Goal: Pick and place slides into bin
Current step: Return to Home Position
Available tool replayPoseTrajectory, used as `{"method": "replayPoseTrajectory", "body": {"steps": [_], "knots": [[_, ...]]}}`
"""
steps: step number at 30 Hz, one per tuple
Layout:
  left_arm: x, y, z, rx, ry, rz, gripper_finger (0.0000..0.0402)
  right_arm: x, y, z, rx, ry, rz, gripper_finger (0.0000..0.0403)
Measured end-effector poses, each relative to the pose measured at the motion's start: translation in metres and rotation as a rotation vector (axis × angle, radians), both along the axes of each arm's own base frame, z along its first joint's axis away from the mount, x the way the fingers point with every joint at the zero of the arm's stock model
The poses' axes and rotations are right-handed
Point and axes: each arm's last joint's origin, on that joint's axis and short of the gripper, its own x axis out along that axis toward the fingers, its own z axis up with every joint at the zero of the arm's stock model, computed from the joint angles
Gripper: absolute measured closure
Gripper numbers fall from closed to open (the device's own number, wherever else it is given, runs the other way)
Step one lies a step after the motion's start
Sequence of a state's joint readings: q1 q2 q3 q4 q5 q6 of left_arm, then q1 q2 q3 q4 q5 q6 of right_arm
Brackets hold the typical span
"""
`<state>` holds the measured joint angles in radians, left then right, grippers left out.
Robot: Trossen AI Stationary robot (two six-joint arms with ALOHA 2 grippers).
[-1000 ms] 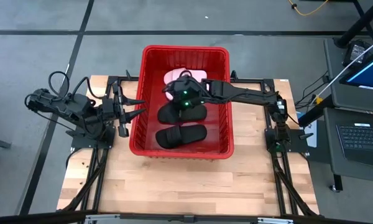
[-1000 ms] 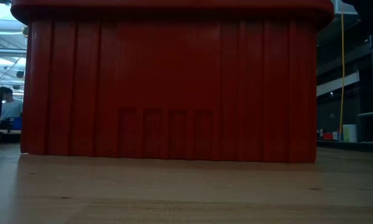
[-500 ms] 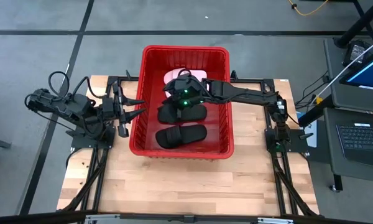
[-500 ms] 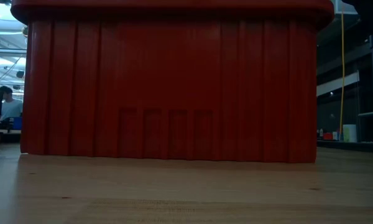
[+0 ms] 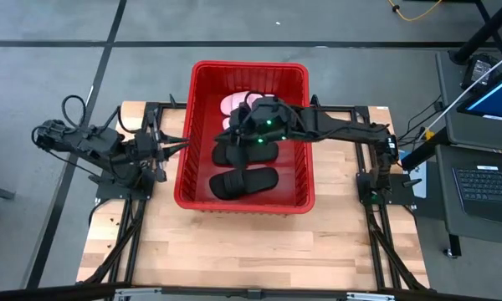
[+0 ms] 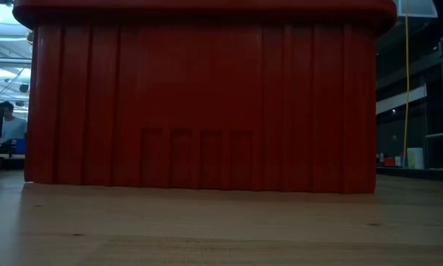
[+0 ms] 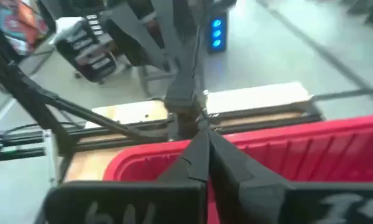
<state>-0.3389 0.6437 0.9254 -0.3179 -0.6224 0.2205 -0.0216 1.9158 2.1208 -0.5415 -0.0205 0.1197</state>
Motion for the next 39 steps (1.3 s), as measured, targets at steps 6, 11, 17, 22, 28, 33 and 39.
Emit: {"method": "replayPoseTrajectory", "body": {"steps": [6, 11, 17, 22, 28, 33, 39], "knots": [[-0.024, 0.007, -0.007, -0.025, -0.032, -0.068, 0.04, -0.012, 0.02, 0.014, -0.138, -0.03, -0.011, 0.0397], [-0.054, 0.017, -0.015, -0.074, -0.133, -0.062, 0.04, -0.016, 0.036, 0.018, -0.147, -0.039, 0.024, 0.0385], [-0.055, 0.018, -0.055, -0.107, -0.266, -0.039, 0.04, -0.018, 0.042, 0.016, -0.149, -0.018, 0.025, 0.0365], [-0.048, 0.016, -0.092, -0.136, -0.317, -0.042, 0.04, -0.018, 0.046, 0.017, -0.096, -0.024, 0.009, 0.0362], [-0.056, 0.019, -0.106, -0.128, -0.354, -0.038, 0.0401, -0.021, 0.072, 0.019, -0.099, -0.054, 0.028, 0.0361], [-0.063, 0.022, -0.109, -0.103, -0.366, -0.025, 0.04, -0.026, 0.096, 0.021, -0.149, -0.071, -0.072, 0.0361], [-0.056, 0.019, -0.123, -0.118, -0.326, -0.053, 0.04, -0.033, 0.12, 0.02, -0.175, -0.067, -0.097, 0.0361]]}}
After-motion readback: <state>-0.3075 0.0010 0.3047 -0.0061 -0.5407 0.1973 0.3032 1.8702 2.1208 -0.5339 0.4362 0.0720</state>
